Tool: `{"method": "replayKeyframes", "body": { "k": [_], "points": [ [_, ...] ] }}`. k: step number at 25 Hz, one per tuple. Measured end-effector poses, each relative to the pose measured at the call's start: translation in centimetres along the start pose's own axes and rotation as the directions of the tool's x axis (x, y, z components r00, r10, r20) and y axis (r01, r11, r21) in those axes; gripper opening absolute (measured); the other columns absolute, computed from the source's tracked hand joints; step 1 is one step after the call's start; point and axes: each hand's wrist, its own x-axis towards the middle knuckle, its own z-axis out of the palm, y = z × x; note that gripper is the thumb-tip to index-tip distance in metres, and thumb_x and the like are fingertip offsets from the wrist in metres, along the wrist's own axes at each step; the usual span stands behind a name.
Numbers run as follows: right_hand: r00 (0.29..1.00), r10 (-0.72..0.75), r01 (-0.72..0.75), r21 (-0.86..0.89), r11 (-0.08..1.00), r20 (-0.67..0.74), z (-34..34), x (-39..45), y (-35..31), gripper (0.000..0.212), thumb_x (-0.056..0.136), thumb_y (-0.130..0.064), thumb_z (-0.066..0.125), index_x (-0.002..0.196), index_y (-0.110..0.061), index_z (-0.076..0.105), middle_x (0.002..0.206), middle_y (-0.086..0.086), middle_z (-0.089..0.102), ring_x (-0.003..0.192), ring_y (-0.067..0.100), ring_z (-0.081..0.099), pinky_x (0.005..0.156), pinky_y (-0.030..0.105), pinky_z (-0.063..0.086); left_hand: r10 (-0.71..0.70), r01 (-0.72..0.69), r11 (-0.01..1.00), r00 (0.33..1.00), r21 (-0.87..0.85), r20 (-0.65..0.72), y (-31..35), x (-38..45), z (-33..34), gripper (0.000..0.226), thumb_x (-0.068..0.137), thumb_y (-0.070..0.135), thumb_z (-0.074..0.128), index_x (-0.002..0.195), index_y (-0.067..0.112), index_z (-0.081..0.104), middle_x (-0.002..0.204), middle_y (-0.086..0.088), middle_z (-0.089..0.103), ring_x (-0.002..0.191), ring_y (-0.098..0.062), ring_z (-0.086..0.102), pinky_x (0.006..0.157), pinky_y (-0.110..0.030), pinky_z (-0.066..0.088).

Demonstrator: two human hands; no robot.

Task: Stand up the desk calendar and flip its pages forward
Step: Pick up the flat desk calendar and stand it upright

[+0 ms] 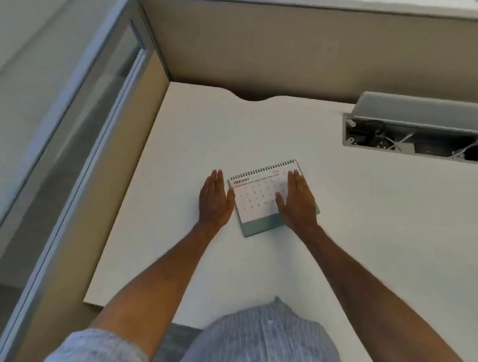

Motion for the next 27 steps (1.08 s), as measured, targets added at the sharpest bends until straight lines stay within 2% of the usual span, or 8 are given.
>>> {"method": "replayKeyframes", "body": {
  "k": [4,6,8,10,13,18,23,27],
  "points": [
    [0.993,0.109,-0.110,0.024,0.994,0.037,1.2,-0.2,1.6,0.072,0.102,-0.033,0.056,0.162,-0.007,0.024,0.171,0.015,0.020,0.158,0.034,0.021,0.125,0.050,0.027,-0.120,0.133,0.976,0.989,-0.169,0.086,0.9,-0.3,1.6,0.064,0.110,0.034,0.043,0.164,0.010,0.019,0.160,-0.018,0.041,0.145,-0.035,0.044,0.115,-0.050,0.046],
    [0.977,0.213,-0.213,0.092,0.973,0.013,1.5,-0.1,2.6,0.072,0.099,-0.029,0.061,0.159,-0.008,0.028,0.170,0.015,0.023,0.156,0.035,0.024,0.124,0.051,0.029,-0.181,0.212,0.943,0.974,-0.257,0.139,1.3,-0.2,2.2,0.061,0.110,0.032,0.044,0.163,0.012,0.022,0.151,-0.018,0.049,0.137,-0.033,0.053,0.107,-0.048,0.053],
    [0.945,0.326,-0.322,0.178,0.930,0.004,1.6,0.2,3.2,0.071,0.094,-0.024,0.065,0.156,-0.009,0.033,0.166,0.014,0.031,0.150,0.038,0.033,0.120,0.052,0.035,-0.221,0.267,0.904,0.961,-0.334,0.169,1.4,0.4,2.5,0.050,0.108,0.026,0.048,0.155,0.010,0.038,0.143,-0.018,0.058,0.129,-0.033,0.061,0.101,-0.046,0.057],
    [0.919,0.393,-0.384,0.201,0.901,-0.008,1.9,0.1,3.6,0.067,0.089,-0.022,0.067,0.150,-0.011,0.040,0.155,0.014,0.044,0.138,0.040,0.041,0.111,0.053,0.043,-0.294,0.373,0.793,0.927,-0.482,0.234,1.4,0.7,2.7,0.038,0.106,0.019,0.049,0.142,0.009,0.054,0.137,-0.018,0.067,0.122,-0.035,0.068,0.095,-0.046,0.061],
    [0.893,0.450,-0.445,0.183,0.877,0.016,1.7,0.9,4.0,0.064,0.088,-0.024,0.070,0.146,-0.012,0.047,0.145,0.017,0.050,0.132,0.041,0.043,0.105,0.049,0.045,-0.397,0.547,0.550,0.836,-0.631,0.378,1.4,1.1,2.4,0.036,0.105,0.017,0.049,0.140,0.013,0.058,0.134,-0.016,0.071,0.118,-0.035,0.071,0.099,-0.051,0.061],
    [0.826,0.557,-0.542,0.394,0.742,0.086,1.0,2.8,4.9,0.054,0.084,-0.010,0.070,0.137,-0.018,0.062,0.133,0.012,0.062,0.125,0.036,0.051,0.095,0.043,0.054,-0.395,0.574,0.503,0.818,-0.647,0.419,1.4,1.2,2.5,0.035,0.105,0.014,0.051,0.140,0.012,0.056,0.136,-0.015,0.070,0.120,-0.033,0.070,0.094,-0.043,0.060],
    [0.766,0.615,-0.588,0.589,0.554,0.187,0.2,2.7,4.7,0.048,0.084,-0.001,0.068,0.128,-0.019,0.062,0.130,0.007,0.065,0.124,0.030,0.057,0.085,0.032,0.053,-0.384,0.581,0.457,0.812,-0.673,0.440,1.8,1.1,2.4,0.037,0.106,0.015,0.051,0.142,0.014,0.054,0.139,-0.012,0.068,0.122,-0.031,0.068,0.097,-0.042,0.059],
    [0.790,0.546,-0.556,0.702,0.446,0.279,-1.6,2.2,4.4,0.041,0.090,0.002,0.063,0.128,-0.013,0.058,0.130,0.008,0.069,0.109,0.018,0.064,0.076,0.020,0.046,-0.377,0.587,0.439,0.807,-0.680,0.454,1.8,0.8,2.1,0.037,0.106,0.017,0.051,0.143,0.016,0.054,0.139,-0.011,0.068,0.120,-0.029,0.068,0.095,-0.041,0.059]
  ]
}}
